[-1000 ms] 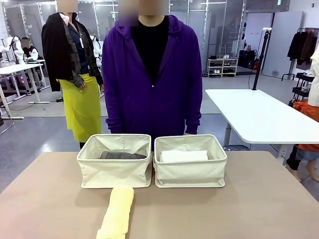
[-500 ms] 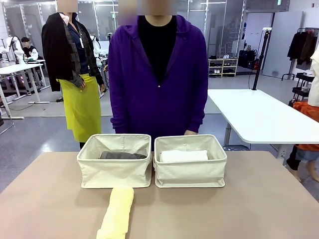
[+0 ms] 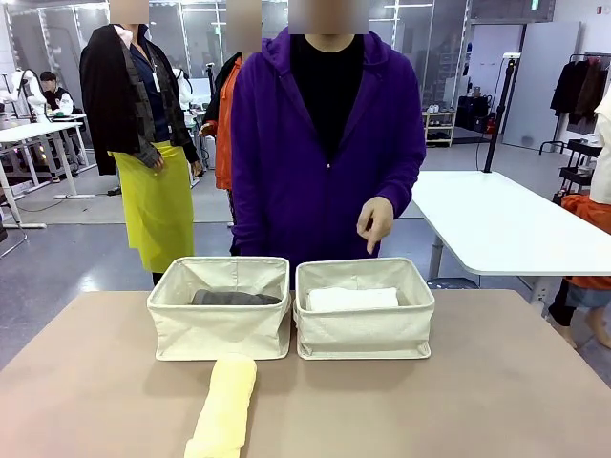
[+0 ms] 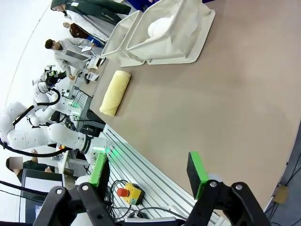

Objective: Divide the towels into two baskets.
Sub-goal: Pick up one hotel-folded towel from the bottom of the table and place it in the Fabric basket indicated by the person.

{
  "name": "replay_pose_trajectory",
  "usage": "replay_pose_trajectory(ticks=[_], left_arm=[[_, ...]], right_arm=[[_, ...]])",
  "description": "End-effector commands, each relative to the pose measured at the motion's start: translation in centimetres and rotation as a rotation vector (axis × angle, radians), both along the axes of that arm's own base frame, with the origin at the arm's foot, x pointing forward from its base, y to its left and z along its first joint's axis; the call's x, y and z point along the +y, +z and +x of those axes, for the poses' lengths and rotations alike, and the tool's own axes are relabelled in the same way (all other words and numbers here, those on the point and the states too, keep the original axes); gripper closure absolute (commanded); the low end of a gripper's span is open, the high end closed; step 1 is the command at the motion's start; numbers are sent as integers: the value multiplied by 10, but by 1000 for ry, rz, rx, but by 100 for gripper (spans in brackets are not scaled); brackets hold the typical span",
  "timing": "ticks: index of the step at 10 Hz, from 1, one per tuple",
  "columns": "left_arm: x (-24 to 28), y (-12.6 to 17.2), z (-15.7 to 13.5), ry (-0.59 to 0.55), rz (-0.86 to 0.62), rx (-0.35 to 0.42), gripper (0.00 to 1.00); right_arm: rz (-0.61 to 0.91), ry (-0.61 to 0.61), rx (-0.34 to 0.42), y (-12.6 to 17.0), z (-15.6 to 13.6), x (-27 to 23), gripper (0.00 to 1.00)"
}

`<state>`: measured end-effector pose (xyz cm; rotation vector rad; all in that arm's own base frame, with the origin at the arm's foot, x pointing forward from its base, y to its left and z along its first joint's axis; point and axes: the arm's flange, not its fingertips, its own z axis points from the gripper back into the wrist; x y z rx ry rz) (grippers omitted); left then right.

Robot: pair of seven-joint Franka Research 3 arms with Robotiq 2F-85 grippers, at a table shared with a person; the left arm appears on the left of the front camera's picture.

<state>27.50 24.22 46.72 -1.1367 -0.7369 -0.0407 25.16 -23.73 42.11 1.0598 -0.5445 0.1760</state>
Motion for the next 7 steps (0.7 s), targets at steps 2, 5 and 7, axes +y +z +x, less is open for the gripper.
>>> replay_pose_trajectory(ticks=[2, 5, 7], left_arm=[[1, 4, -3, -4, -14, -4, 0], [-28, 3, 8, -17, 56, 91, 0], [-96, 14, 16, -137, 143, 241, 0]], right_arm=[[9, 3, -19, 3, -3, 2, 17], [9, 3, -19, 3, -3, 2, 17], [9, 3, -19, 3, -3, 2, 17]])
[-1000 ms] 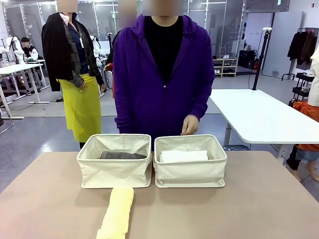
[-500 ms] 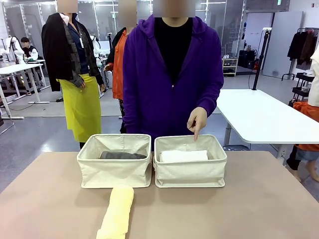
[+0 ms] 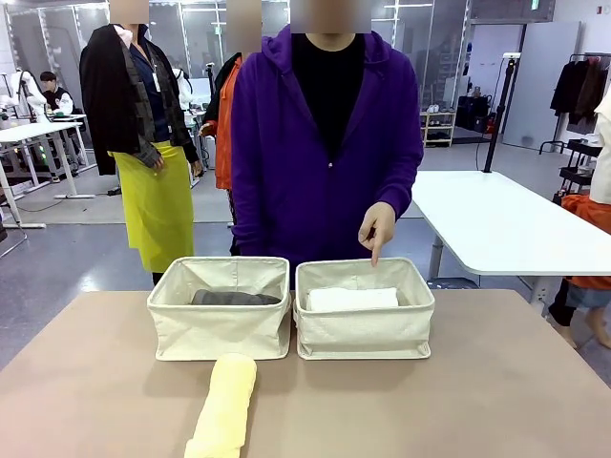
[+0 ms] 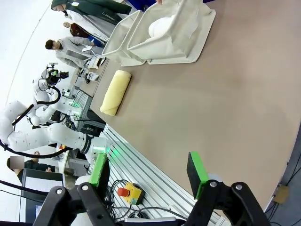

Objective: Divide the towels into two baskets.
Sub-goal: Pick up one hotel-folded towel from the bottom of the table and place it in the Fabric basket indicated by the person.

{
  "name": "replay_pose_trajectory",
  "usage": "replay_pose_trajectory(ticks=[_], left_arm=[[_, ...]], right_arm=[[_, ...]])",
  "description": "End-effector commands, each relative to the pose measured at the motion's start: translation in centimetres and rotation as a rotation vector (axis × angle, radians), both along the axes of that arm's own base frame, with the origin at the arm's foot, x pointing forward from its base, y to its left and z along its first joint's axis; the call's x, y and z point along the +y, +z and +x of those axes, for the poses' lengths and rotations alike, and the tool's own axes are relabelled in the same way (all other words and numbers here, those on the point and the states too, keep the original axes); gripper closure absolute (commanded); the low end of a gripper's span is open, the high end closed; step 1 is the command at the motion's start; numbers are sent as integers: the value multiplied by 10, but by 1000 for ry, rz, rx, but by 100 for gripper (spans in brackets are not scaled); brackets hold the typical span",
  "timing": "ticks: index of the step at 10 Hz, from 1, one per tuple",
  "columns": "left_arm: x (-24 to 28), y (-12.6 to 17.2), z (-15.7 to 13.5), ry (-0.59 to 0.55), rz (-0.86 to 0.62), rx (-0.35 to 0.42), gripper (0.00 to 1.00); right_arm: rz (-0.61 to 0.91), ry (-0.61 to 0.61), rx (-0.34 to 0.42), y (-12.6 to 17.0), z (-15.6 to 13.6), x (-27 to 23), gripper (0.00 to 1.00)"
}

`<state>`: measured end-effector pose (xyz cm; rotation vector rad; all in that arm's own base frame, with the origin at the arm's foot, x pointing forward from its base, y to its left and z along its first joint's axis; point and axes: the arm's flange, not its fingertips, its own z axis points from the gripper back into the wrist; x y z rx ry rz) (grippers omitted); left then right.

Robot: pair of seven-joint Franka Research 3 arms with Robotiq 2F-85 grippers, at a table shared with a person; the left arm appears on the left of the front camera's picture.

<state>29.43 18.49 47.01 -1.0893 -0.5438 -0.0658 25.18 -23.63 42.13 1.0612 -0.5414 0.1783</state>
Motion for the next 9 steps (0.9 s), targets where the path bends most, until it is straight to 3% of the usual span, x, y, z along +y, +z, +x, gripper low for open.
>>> replay_pose_trajectory(ticks=[1, 4, 9], left_arm=[[-68, 8, 1, -74, 104, 153, 0], [-154, -25, 18, -92, 228, 277, 0], [-262, -84, 36, -138, 311, 415, 0]], right_arm=[[9, -1, -20, 3, -4, 1, 17], [9, -1, -20, 3, -4, 1, 17], [9, -1, -20, 3, -4, 1, 17]])
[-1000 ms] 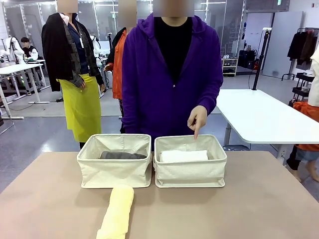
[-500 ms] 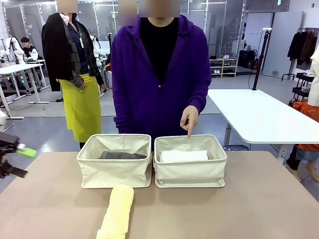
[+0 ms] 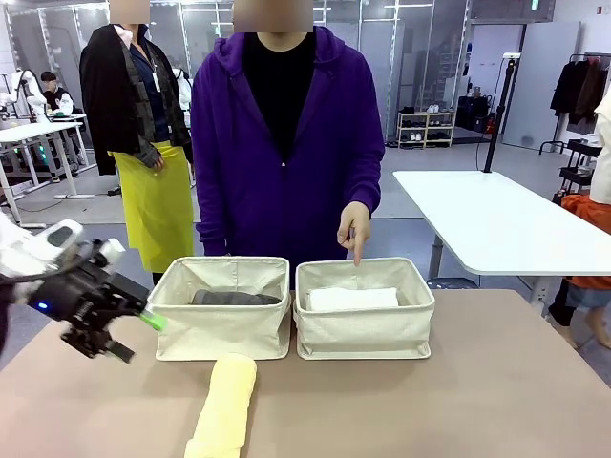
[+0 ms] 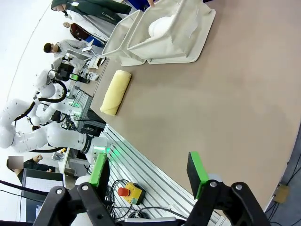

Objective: Divide the towels into two baskets.
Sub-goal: Pick up one hotel-folded towel from the bottom of the table and place it in the Fabric basket indicated by the person.

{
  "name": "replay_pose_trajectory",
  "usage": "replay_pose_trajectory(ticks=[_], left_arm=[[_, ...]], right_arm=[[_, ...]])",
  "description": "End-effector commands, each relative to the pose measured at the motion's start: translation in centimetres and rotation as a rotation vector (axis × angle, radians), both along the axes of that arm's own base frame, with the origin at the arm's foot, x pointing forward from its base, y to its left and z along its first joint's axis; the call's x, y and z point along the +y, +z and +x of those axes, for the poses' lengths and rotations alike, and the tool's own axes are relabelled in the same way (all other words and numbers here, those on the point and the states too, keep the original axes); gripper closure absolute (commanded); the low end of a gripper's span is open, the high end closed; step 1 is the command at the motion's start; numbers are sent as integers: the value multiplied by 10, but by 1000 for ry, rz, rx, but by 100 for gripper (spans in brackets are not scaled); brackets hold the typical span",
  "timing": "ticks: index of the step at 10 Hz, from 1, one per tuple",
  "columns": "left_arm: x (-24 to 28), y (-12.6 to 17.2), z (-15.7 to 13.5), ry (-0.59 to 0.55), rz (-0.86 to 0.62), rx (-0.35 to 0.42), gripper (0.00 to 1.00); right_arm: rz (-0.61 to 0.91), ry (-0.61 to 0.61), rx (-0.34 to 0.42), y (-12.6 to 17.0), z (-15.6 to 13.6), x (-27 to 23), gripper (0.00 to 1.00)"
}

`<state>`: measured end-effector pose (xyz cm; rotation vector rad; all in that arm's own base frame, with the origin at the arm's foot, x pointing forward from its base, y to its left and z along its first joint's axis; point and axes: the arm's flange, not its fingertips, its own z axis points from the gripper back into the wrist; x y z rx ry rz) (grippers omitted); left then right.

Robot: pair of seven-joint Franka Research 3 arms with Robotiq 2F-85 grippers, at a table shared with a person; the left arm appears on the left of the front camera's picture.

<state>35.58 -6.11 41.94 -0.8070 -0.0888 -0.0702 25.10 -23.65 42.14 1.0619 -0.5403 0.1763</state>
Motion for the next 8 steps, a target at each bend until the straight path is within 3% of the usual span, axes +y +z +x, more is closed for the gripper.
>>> replay_pose_trajectory(ticks=[1, 3, 8], left_arm=[[-34, -46, -23, 18, 17, 19, 0], [-60, -63, -21, 28, 33, 5, 0], [-108, -105, -22, 8, 96, 80, 0]], right_arm=[[8, 0, -22, 3, -3, 1, 17], [8, 0, -22, 3, -3, 1, 17], [8, 0, -22, 3, -3, 1, 17]])
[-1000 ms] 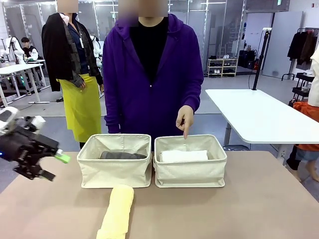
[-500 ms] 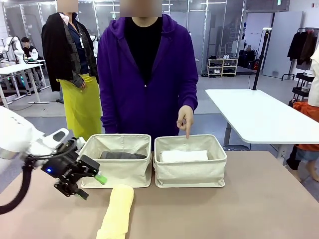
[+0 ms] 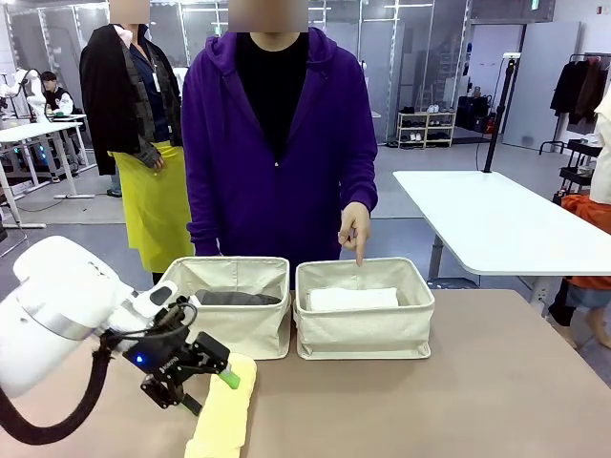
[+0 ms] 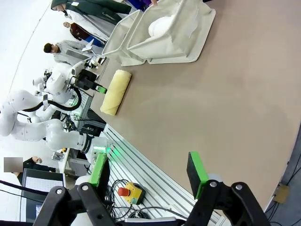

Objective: Divide the towels into two baskets.
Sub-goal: Pick up one hotel-folded towel from the bottom of the table and place it in the Fabric basket indicated by the person.

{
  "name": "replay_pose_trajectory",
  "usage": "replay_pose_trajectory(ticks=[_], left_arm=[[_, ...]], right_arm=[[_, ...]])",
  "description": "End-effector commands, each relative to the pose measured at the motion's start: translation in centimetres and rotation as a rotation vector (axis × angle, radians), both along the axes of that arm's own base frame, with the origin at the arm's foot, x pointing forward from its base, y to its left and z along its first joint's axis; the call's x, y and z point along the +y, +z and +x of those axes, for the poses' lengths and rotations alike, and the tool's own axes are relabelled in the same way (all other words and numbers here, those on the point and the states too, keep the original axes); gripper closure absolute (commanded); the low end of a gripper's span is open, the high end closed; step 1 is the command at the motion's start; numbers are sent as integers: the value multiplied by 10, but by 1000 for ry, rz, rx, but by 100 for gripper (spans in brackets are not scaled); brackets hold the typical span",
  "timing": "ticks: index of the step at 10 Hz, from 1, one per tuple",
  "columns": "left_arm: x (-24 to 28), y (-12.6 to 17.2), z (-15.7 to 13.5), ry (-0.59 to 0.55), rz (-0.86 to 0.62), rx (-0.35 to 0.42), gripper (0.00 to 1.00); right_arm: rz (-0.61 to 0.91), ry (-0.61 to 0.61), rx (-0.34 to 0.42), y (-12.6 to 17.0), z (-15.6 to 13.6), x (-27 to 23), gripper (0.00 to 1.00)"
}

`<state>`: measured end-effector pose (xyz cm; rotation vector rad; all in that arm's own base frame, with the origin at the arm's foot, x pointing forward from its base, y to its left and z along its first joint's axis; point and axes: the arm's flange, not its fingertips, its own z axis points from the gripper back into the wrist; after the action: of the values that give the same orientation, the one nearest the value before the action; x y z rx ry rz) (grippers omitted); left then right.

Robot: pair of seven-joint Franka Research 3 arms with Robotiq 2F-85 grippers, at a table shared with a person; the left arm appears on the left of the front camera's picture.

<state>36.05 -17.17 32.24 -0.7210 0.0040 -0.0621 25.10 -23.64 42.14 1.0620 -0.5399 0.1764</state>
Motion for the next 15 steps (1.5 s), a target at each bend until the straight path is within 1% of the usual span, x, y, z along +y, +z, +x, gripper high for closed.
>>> replay_pose_trajectory(ticks=[1, 2, 3, 4, 5, 6, 7, 8, 9, 10, 11, 12, 13, 15], left_arm=[[0, -13, -28, 36, 24, -1, 0], [-4, -18, -30, 36, 36, -13, 0], [-9, -21, -31, 33, 47, -8, 0], [-10, -24, -32, 26, 64, -12, 5], [-9, -25, -31, 40, 60, -21, 19], [-7, -26, -31, 48, 57, -22, 24], [-7, -27, -31, 50, 58, -18, 38], [-7, -29, -32, 46, 58, -16, 43], [-7, -31, -33, 40, 34, 10, 57], [-5, -30, -34, 38, 40, 1, 62], [-2, -26, -34, 35, 32, -13, 76], [-2, -15, -33, 0, 19, -41, 82], [-3, 1, -35, -72, 23, -95, 93], [-9, 47, -42, -277, 79, -211, 93]], right_arm=[[8, 0, -22, 3, -3, 1, 17], [8, 0, -22, 3, -3, 1, 17], [8, 0, -22, 3, -3, 1, 17], [8, 0, -22, 3, -3, 1, 17], [8, 0, -22, 3, -3, 1, 17], [8, 0, -22, 3, -3, 1, 17], [8, 0, -22, 3, -3, 1, 17], [8, 0, -22, 3, -3, 1, 17], [8, 0, -22, 3, -3, 1, 17], [8, 0, -22, 3, -3, 1, 17], [8, 0, -22, 3, -3, 1, 17], [8, 0, -22, 3, -3, 1, 17], [8, 0, -22, 3, -3, 1, 17], [8, 0, -22, 3, -3, 1, 17]])
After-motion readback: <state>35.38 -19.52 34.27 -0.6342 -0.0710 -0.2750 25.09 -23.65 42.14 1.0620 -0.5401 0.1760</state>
